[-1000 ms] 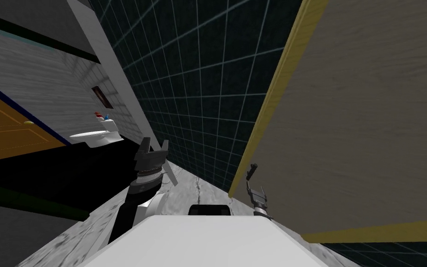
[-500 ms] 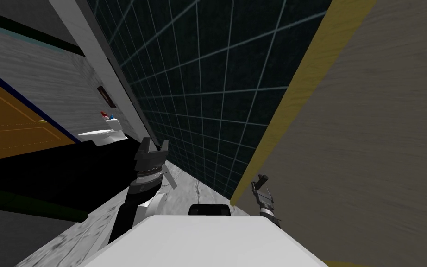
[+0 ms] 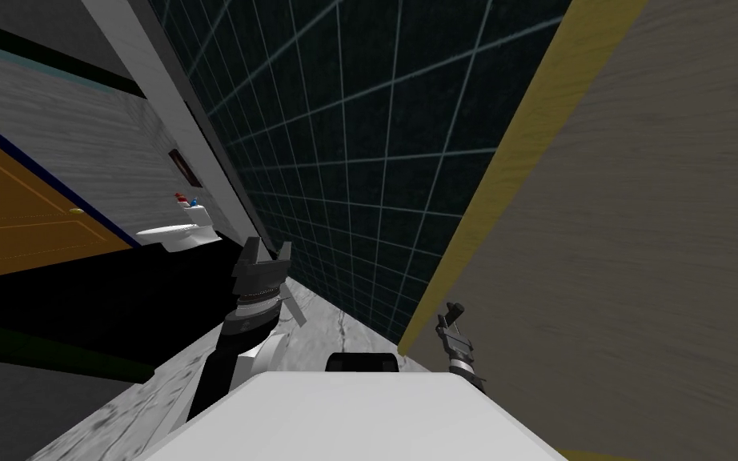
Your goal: Pull the door open
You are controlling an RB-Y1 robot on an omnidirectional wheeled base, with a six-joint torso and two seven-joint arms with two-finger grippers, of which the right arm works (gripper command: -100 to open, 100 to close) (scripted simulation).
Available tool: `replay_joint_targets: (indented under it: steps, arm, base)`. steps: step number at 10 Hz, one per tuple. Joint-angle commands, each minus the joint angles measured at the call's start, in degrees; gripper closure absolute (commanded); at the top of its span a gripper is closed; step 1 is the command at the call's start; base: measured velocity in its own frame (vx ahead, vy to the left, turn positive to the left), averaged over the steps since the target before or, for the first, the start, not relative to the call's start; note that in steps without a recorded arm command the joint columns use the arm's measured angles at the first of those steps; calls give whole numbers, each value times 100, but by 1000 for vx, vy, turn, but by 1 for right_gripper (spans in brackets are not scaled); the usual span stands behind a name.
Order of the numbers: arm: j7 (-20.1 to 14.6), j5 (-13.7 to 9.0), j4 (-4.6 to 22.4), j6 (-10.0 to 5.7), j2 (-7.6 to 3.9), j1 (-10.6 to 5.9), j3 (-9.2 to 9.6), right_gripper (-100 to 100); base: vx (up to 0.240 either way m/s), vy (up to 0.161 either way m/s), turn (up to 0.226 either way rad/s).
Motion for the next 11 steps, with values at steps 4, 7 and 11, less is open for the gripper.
replay_joint_targets:
  steps: [4,7,11]
  arm:
    - [-109,60,-7,-53,-79,34,107,100]
    - [-300,167,-17,-151,-221,91,296,100]
    - [-551,308,-31,-278,-409,167,543,100]
  base:
    - [-63,0,46]
    - [-200,-15,99]
    - [-208,-2,102]
